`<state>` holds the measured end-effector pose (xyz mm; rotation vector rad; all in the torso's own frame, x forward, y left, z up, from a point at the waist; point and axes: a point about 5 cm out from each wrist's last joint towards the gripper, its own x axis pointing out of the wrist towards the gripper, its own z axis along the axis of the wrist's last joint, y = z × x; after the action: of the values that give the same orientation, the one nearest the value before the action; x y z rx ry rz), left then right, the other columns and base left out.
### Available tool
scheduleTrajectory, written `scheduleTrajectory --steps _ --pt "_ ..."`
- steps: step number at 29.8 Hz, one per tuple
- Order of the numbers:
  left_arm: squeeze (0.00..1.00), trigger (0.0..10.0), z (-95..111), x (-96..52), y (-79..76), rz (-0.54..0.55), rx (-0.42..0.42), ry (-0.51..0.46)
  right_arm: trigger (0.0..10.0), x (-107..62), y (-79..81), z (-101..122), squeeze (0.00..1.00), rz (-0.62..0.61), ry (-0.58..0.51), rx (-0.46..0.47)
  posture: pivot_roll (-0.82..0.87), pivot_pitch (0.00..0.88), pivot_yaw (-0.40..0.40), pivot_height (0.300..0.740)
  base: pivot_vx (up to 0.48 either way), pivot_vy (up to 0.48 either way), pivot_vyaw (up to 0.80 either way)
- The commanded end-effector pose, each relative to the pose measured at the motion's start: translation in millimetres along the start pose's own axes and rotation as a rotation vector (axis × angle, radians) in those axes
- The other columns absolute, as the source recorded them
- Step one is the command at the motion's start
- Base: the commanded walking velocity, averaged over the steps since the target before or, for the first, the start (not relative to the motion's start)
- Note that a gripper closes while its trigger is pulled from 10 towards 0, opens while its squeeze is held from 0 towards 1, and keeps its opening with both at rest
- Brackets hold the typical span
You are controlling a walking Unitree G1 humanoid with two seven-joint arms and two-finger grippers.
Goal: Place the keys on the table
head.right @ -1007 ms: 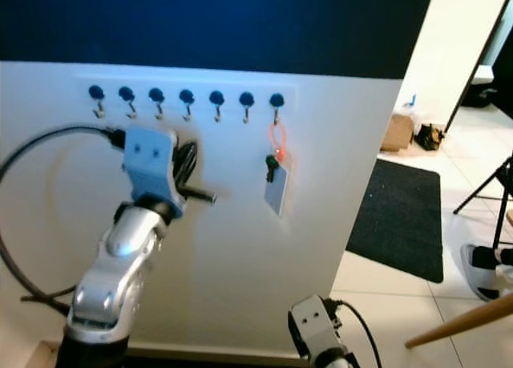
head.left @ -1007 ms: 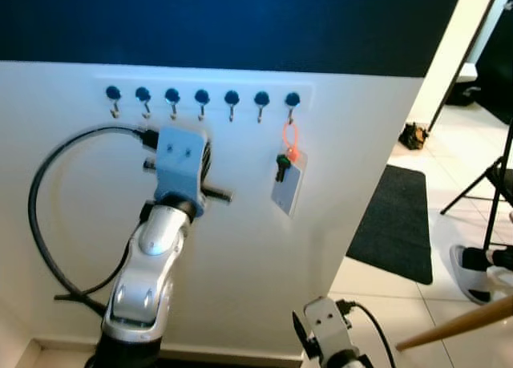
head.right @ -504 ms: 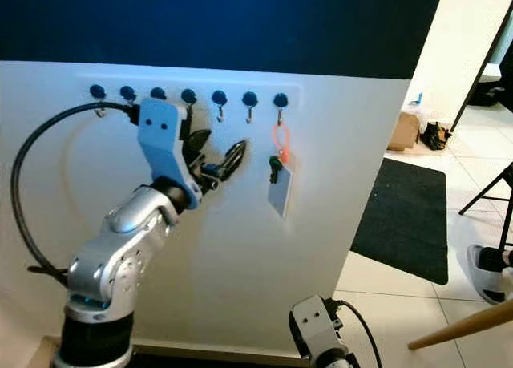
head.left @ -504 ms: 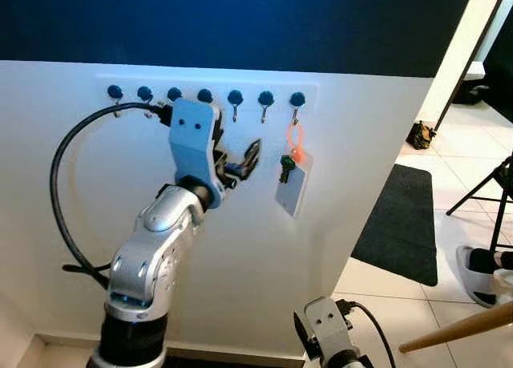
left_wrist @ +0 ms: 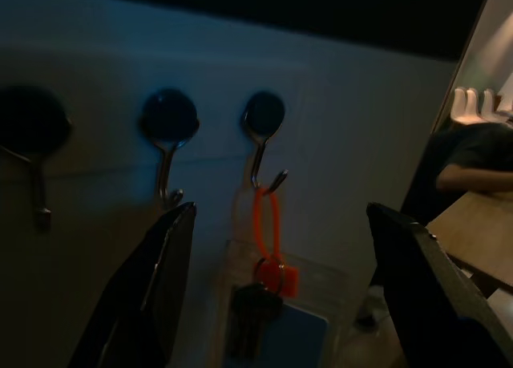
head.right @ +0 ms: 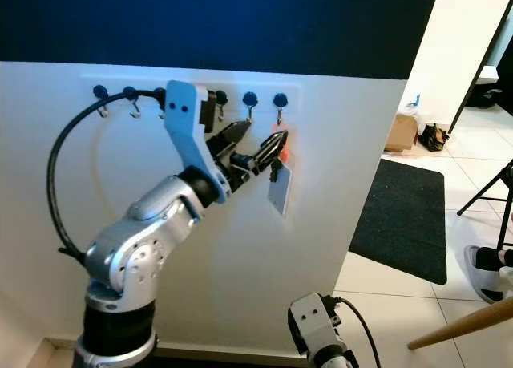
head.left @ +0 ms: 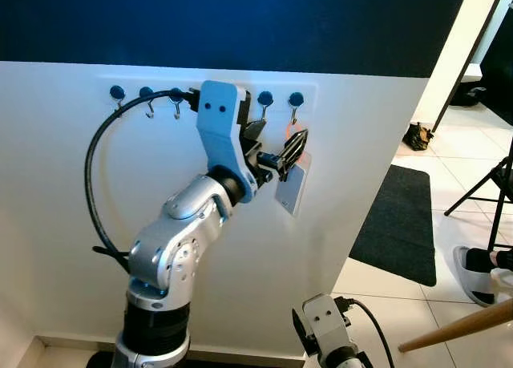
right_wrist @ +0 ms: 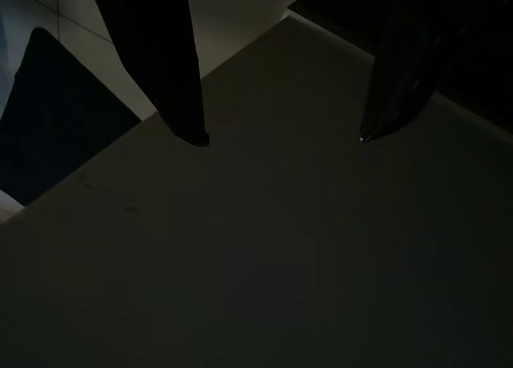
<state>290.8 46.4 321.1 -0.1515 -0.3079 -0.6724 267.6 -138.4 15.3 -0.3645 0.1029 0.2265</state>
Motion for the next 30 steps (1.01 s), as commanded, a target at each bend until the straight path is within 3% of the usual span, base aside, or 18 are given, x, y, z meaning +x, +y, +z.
scheduleTrajectory --steps 1,14,15,16,18,19,27,28,30 --pt "0.00 10.0 1.5 4.2 -4.5 -0.003 0.003 -0.007 10.0 -3.7 4.1 -5.2 0.00 0.008 0.015 0.004 0.11 0.115 0.037 0.740 0.000 0.000 0.00" --pt "0.00 9.8 -10.7 9.6 -3.4 0.014 -0.014 0.034 10.0 -5.8 6.5 -5.7 0.00 0.003 0.013 0.013 0.11 0.122 0.045 0.740 0.000 0.000 0.00" --pt "0.00 9.2 -11.2 9.5 -5.0 0.008 -0.018 0.035 10.0 -5.9 6.5 -5.9 0.00 0.002 0.014 0.013 0.11 0.122 0.045 0.740 0.000 0.000 0.00" --pt "0.00 7.8 -11.8 9.8 -6.9 0.001 -0.025 0.036 10.0 -5.9 6.6 -6.0 0.00 0.002 0.015 0.013 0.11 0.124 0.043 0.740 0.000 0.000 0.00" --pt "0.00 7.5 -12.5 10.4 -9.9 -0.009 -0.036 0.036 10.0 -5.9 6.9 -6.2 0.00 0.004 0.015 0.013 0.11 0.124 0.043 0.740 0.000 0.000 0.00" --pt "0.00 6.7 -12.8 11.0 -11.7 -0.014 -0.040 0.035 10.0 -5.9 7.1 -6.2 0.00 0.004 0.015 0.013 0.11 0.124 0.042 0.740 0.000 0.000 0.00" --pt "0.00 6.2 -13.8 14.8 -22.5 -0.045 -0.061 0.032 10.0 -5.7 7.6 -5.9 0.00 0.006 0.014 0.013 0.11 0.125 0.043 0.740 0.000 0.000 0.00" --pt "0.00 5.5 -14.2 15.8 -23.7 -0.046 -0.063 0.032 10.0 -5.7 7.8 -5.8 0.00 0.006 0.014 0.013 0.11 0.125 0.044 0.740 0.000 0.000 0.00" --pt "0.00 5.5 -14.2 15.8 -23.7 -0.046 -0.063 0.032 10.0 -5.7 7.8 -5.8 0.00 0.006 0.014 0.013 0.11 0.125 0.044 0.740 0.000 0.000 0.00"
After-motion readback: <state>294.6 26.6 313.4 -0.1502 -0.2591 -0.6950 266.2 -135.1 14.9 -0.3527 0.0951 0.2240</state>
